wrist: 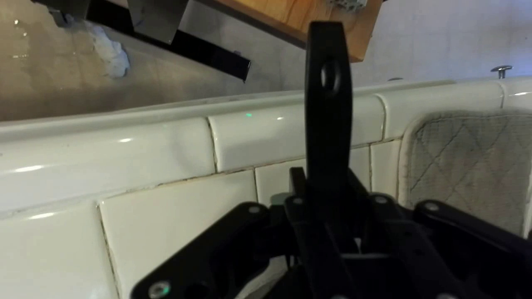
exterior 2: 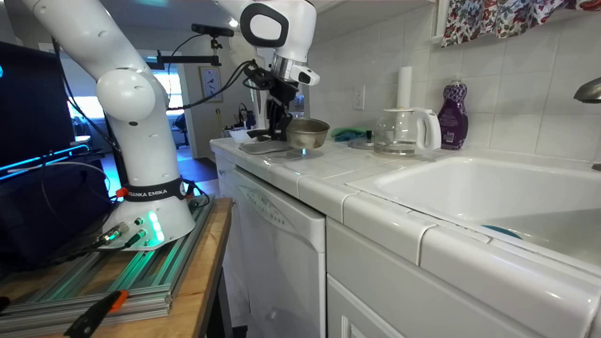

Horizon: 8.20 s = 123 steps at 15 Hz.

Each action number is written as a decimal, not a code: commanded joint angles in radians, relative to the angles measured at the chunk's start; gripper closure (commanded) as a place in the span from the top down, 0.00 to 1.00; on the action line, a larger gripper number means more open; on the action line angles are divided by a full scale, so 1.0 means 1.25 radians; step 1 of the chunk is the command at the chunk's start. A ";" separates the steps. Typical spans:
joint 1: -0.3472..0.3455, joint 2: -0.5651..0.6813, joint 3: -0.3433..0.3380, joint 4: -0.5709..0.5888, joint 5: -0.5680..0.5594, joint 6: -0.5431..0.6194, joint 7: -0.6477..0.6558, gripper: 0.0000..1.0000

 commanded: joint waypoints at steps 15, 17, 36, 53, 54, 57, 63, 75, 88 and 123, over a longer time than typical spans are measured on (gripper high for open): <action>-0.085 -0.054 0.045 0.038 -0.031 -0.126 0.123 0.06; -0.103 -0.067 0.050 0.036 -0.047 -0.130 0.152 0.06; -0.316 -0.136 -0.105 0.212 -0.174 -0.289 0.206 0.06; -0.334 -0.103 -0.125 0.230 -0.213 -0.305 0.191 0.06; -0.338 -0.093 -0.132 0.247 -0.232 -0.315 0.182 0.06; -0.347 -0.064 -0.152 0.295 -0.287 -0.349 0.152 0.06; -0.353 0.023 -0.186 0.450 -0.385 -0.399 0.088 0.06; -0.345 0.300 -0.234 0.799 -0.324 -0.370 -0.096 0.06; -0.401 0.526 -0.172 0.948 -0.227 -0.338 -0.203 0.23; -0.308 1.041 -0.218 1.682 -0.714 -0.933 -0.021 0.06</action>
